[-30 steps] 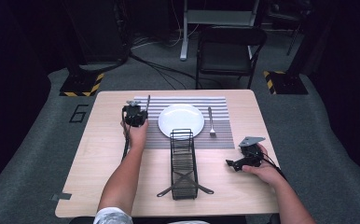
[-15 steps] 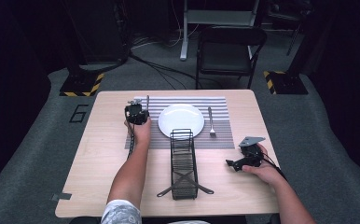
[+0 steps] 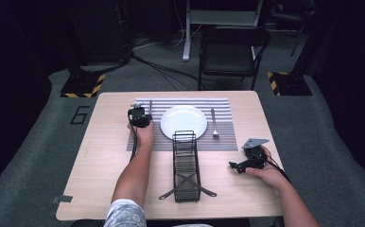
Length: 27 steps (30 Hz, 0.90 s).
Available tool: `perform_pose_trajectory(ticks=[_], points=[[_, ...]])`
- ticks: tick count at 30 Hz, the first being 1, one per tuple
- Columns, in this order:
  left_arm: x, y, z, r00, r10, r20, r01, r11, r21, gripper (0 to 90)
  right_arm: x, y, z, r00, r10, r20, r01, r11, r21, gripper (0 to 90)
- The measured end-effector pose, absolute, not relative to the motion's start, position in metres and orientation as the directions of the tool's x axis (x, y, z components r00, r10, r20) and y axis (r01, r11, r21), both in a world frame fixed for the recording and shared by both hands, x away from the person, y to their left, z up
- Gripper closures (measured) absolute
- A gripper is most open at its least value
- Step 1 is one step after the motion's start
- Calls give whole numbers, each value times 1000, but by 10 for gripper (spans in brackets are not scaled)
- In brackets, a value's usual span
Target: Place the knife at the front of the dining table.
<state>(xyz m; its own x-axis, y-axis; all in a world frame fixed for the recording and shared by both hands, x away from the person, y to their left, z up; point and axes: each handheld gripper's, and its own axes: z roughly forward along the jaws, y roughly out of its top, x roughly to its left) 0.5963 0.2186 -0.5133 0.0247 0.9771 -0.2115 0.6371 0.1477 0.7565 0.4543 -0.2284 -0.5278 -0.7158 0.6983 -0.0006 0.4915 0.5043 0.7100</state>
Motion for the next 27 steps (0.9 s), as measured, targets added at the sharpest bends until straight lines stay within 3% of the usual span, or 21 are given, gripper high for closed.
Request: perform_pose_trajectory(ticks=[18, 27], points=[[601, 223, -521, 15, 970, -242, 666, 171, 726, 822, 454, -228, -528, -716, 698, -1, 491, 505, 710, 0], [600, 231, -519, 11, 974, -228, 668, 162, 727, 761, 454, -228, -528, -716, 698, -1, 492, 505, 709, 0]])
